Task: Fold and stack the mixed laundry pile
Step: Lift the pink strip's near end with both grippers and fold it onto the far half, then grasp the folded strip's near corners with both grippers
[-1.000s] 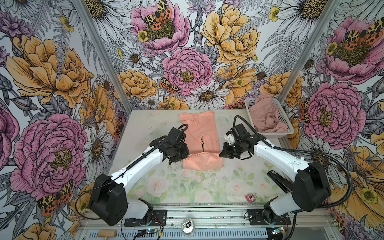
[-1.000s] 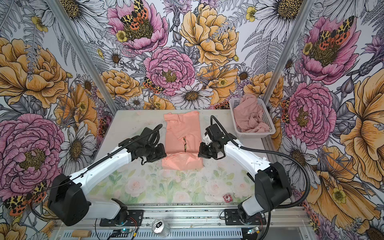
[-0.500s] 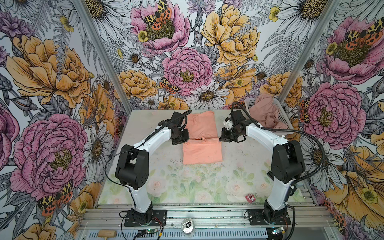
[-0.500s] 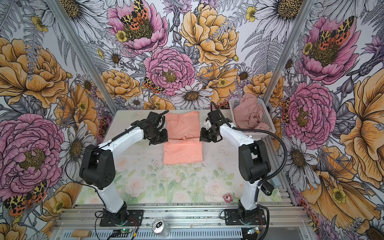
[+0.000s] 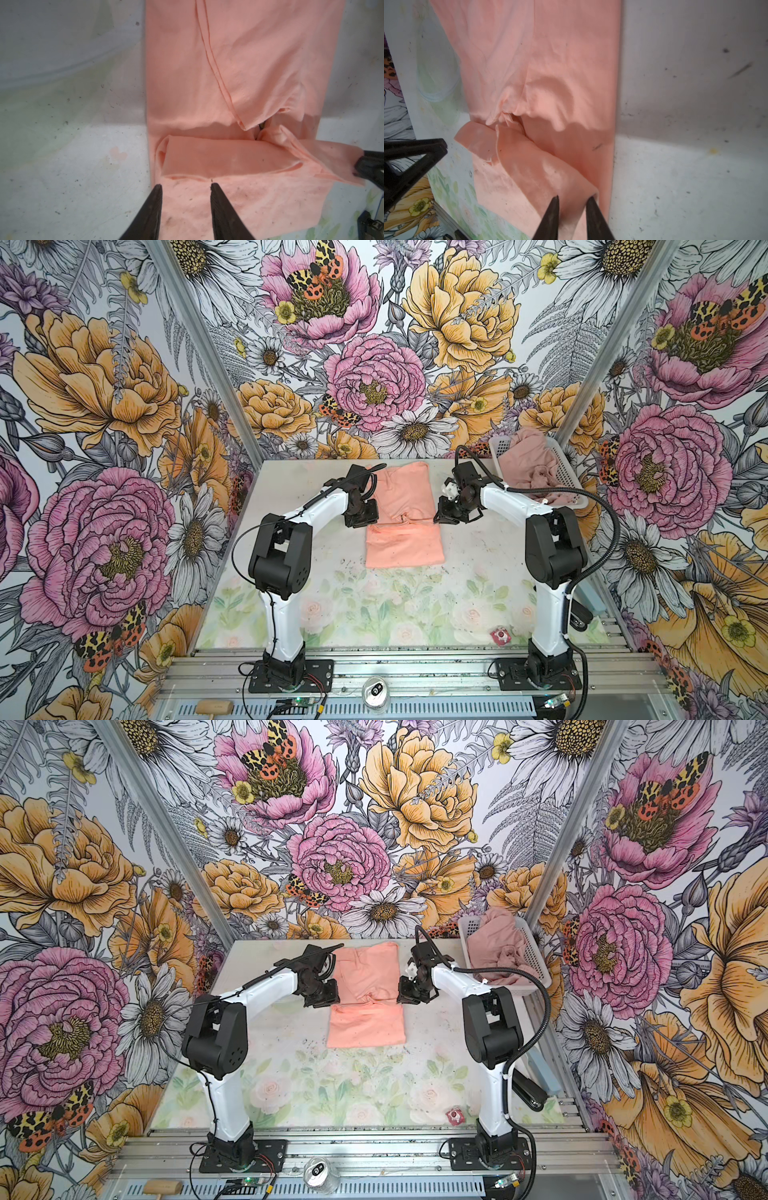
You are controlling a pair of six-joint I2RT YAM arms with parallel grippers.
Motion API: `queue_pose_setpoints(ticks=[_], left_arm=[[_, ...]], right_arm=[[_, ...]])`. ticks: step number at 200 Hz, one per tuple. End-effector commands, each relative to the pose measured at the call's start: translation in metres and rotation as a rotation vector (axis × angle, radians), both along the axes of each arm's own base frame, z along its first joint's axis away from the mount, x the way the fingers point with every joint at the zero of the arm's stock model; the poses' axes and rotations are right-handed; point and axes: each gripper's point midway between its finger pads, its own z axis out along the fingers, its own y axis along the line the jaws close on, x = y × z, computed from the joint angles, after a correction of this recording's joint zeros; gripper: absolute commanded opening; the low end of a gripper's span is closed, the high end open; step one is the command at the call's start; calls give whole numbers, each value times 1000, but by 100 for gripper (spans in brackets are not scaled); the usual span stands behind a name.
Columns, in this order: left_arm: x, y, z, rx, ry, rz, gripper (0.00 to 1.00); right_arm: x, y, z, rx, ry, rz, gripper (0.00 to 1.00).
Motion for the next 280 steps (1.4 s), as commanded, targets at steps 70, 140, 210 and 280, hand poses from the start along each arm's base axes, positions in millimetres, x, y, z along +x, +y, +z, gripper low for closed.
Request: queue_pose_setpoints(ticks=[70, 140, 210, 280], left_arm=[[-25, -14, 36, 4, -111, -2, 69], [-92, -16, -5, -23, -27, -26, 68], [-124, -6, -32, -17, -7, -24, 65], [-129, -2, -49, -13, 3, -7, 62]], right_arm=[[-27, -9, 28, -64, -90, 15, 47], [-110, -4, -11, -81, 39, 81, 49], [-126, -5, -42, -110, 50, 63, 44], [-111, -6, -33, -114, -17, 49, 44]])
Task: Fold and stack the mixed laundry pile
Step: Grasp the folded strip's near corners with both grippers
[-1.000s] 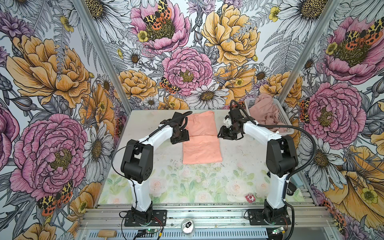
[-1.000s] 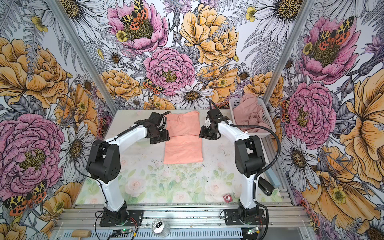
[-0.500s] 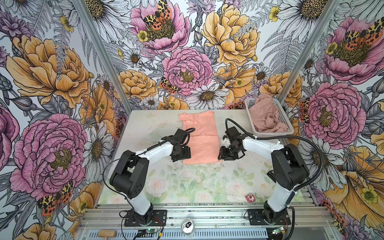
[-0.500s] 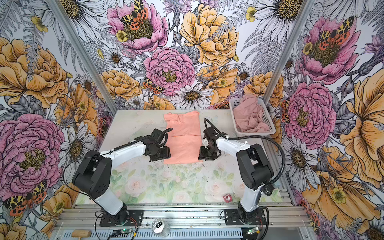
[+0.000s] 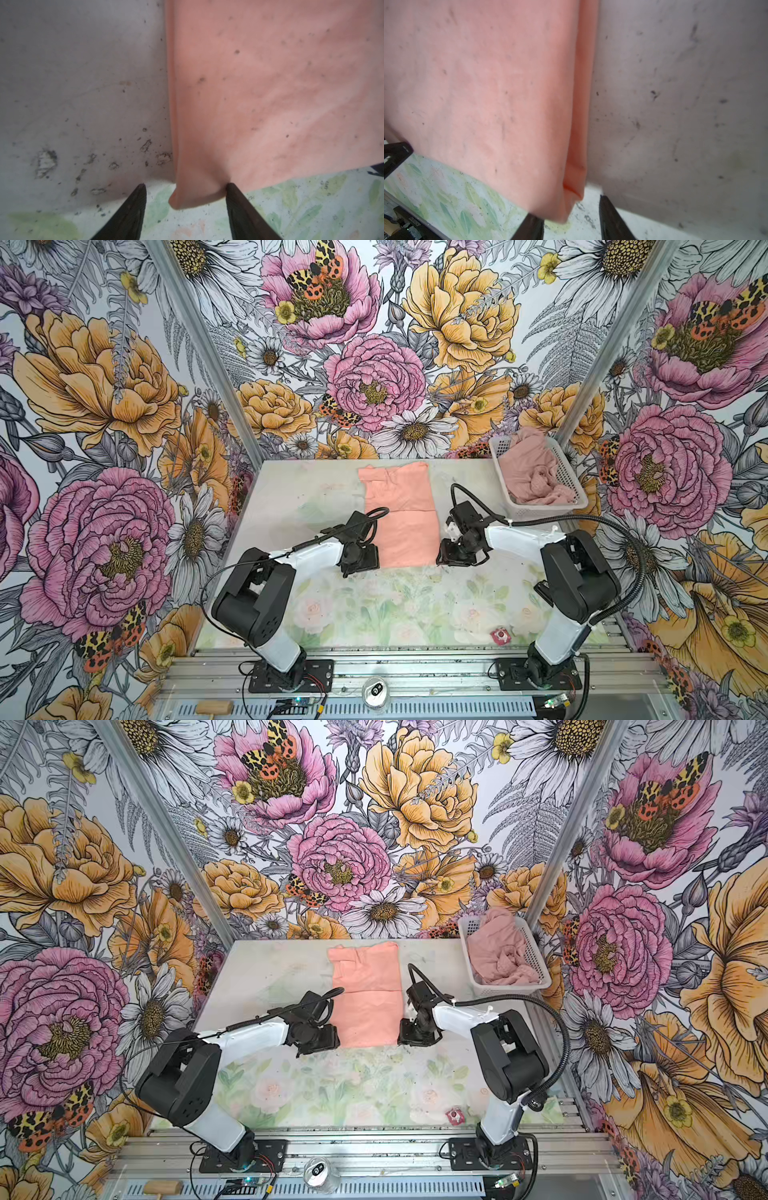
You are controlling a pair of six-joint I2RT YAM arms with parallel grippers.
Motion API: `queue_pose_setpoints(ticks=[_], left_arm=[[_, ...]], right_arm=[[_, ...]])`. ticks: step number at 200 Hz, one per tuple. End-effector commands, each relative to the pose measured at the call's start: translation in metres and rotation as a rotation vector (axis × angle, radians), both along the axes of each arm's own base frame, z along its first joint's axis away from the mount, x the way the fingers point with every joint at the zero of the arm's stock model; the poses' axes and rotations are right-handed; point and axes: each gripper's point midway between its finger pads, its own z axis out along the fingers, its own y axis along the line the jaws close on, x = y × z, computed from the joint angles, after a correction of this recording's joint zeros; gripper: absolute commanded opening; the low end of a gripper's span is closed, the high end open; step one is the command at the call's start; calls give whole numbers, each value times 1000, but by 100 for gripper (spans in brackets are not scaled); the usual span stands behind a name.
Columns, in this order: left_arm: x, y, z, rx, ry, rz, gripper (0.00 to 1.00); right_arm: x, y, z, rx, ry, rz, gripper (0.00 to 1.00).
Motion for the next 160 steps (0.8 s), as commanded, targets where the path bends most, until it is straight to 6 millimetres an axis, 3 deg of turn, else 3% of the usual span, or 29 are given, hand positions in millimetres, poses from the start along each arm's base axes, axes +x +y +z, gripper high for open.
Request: queue_pose_setpoints(ticks=[1, 45, 113, 138, 160], left_arm=[[2, -3, -1, -27, -21, 18, 62], [-5, 4, -10, -15, -3, 31, 59], [-10, 7, -17, -9, 14, 32, 52], [-13, 8, -19, -5, 19, 31, 50], [-14, 10, -20, -1, 19, 32, 49]], right_arm=[[18, 3, 17, 12, -88, -12, 44], [23, -1, 9, -5, -92, -23, 43], [2, -13, -4, -29, -46, -43, 20], [-10, -14, -3, -16, -22, -42, 19], [-10, -12, 10, 12, -49, -48, 27]])
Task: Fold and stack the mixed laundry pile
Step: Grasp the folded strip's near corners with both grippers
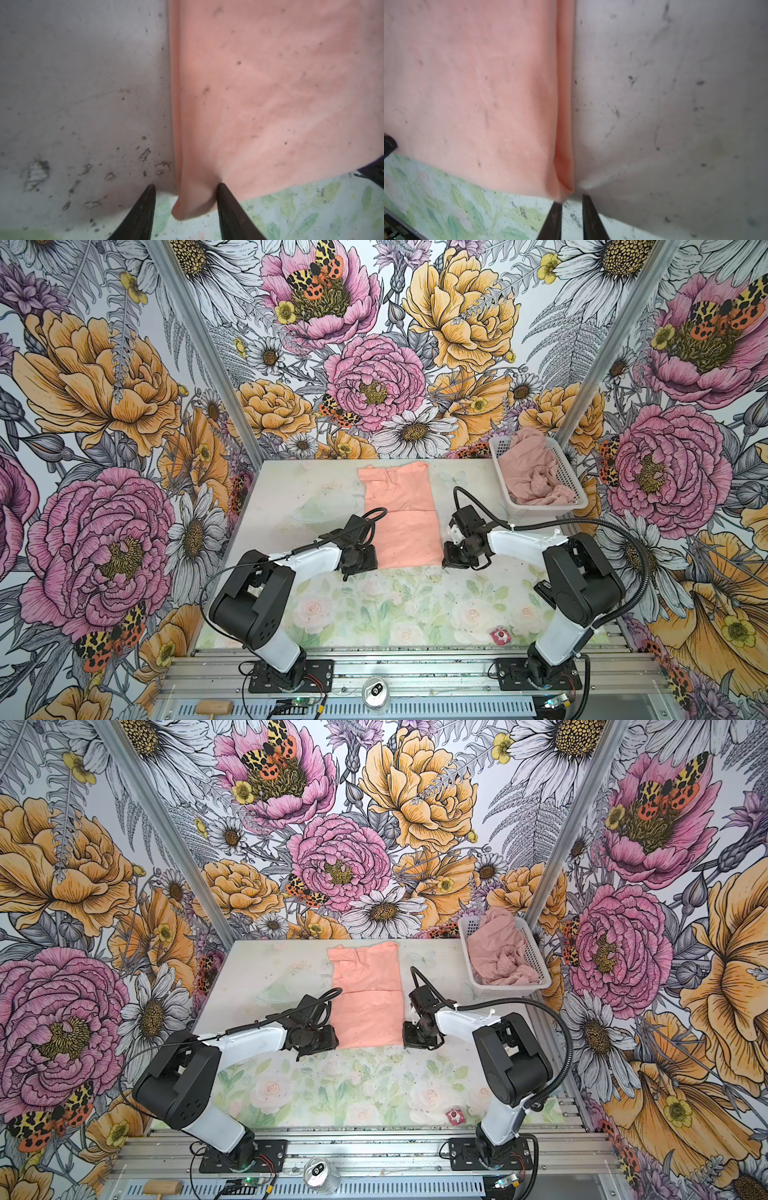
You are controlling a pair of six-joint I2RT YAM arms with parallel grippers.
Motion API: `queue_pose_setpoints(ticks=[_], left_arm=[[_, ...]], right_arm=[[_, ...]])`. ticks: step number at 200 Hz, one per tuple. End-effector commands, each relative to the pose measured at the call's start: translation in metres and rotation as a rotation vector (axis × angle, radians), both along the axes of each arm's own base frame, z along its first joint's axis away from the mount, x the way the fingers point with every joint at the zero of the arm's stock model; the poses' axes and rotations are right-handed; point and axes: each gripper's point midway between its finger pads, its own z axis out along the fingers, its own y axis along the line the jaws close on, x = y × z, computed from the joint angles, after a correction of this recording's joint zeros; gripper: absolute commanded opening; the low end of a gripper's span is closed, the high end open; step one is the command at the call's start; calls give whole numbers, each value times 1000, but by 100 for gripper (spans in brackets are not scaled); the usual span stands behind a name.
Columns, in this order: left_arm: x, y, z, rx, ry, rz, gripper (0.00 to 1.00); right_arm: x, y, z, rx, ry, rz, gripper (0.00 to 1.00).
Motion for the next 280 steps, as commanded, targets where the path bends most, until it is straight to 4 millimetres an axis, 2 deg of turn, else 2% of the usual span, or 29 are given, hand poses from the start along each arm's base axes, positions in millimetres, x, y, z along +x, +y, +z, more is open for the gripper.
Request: queue_pose_setpoints(ticks=[1, 36, 57, 113, 164, 190, 245, 280], left_arm=[[-19, 12, -17, 34, 69, 12, 49], [-20, 13, -18, 35, 70, 15, 49], [-20, 13, -17, 33, 69, 17, 48], [-21, 13, -20, 33, 75, 18, 48], [-24, 13, -26, 35, 95, 13, 47], [-25, 14, -29, 39, 101, 11, 47], [-26, 13, -35, 42, 115, 18, 44], [-28, 13, -38, 45, 122, 16, 39]], right_arm=[[1, -1, 18, 29, -38, -17, 28], [13, 7, 46, 80, -107, -18, 36], [21, 11, 51, 87, -123, -12, 39], [30, 13, 17, 33, -72, 17, 40], [16, 4, -9, -34, -22, 27, 35], [13, 3, -14, -51, -15, 28, 31], [22, 10, -14, -51, -26, 32, 31], [17, 8, -21, -61, -7, 33, 23]])
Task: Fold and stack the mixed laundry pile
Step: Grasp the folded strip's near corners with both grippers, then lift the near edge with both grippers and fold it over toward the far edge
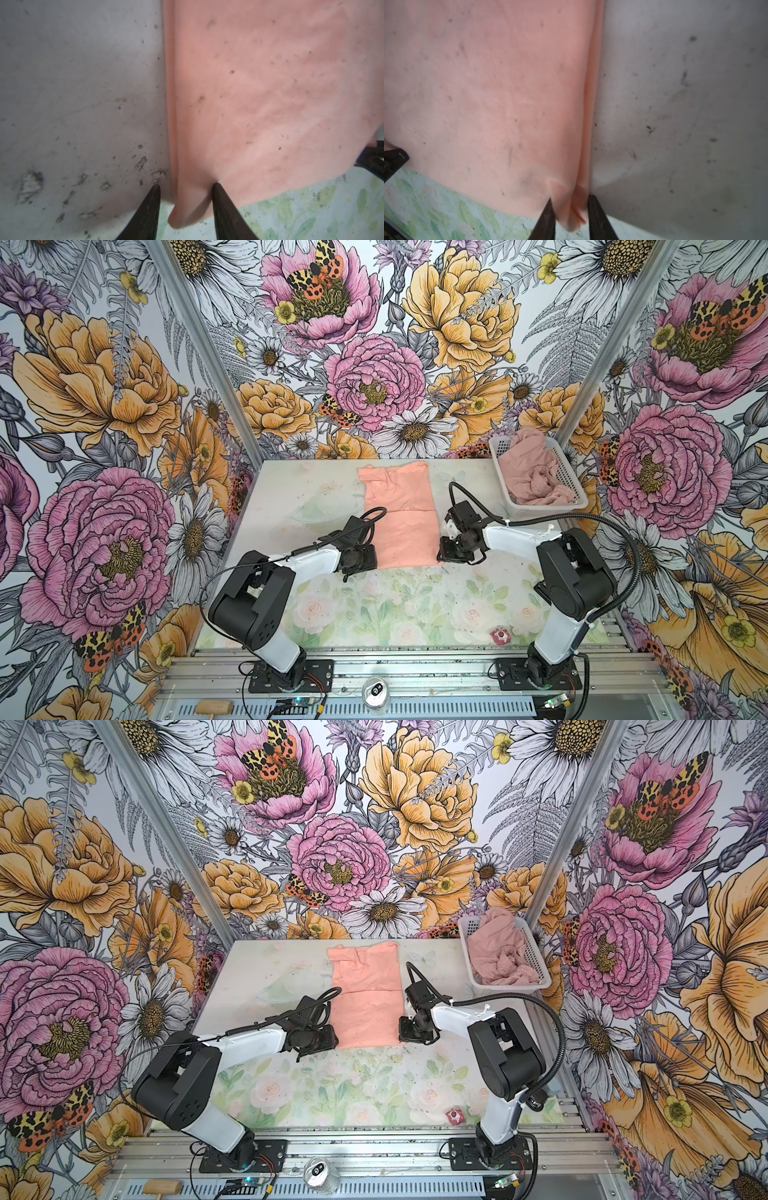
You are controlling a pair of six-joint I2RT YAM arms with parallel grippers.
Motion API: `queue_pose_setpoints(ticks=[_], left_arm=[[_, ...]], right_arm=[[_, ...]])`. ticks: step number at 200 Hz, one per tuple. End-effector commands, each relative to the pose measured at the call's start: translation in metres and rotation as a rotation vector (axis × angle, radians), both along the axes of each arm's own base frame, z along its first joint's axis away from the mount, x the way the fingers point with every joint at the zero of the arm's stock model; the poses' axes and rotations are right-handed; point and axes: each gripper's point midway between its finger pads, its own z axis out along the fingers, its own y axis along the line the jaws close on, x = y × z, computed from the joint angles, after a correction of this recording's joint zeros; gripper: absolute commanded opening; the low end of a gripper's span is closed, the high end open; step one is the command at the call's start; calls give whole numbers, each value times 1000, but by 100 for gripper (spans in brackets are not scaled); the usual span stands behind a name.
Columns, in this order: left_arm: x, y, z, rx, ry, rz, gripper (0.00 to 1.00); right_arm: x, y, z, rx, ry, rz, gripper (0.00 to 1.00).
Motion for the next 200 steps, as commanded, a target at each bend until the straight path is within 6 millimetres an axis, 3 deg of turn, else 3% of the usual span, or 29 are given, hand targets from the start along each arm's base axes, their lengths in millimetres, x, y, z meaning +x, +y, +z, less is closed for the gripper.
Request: queue_pose_setpoints(ticks=[1, 100, 133, 170, 200], left_arm=[[-32, 15, -36, 64, 152, 12, 39], [-41, 13, -45, 78, 174, 7, 16], [-38, 10, -43, 69, 169, 5, 0], [-41, 5, -26, 37, 151, 2, 0], [-56, 0, -9, 14, 143, -6, 0]], right_arm=[[-6, -7, -20, -58, 36, 0, 22], [-11, -11, -27, -77, 47, -2, 7], [-11, -10, -24, -72, 41, -6, 0], [-25, -13, -6, -39, 38, -24, 0], [-47, -17, 10, -24, 43, -27, 0]])
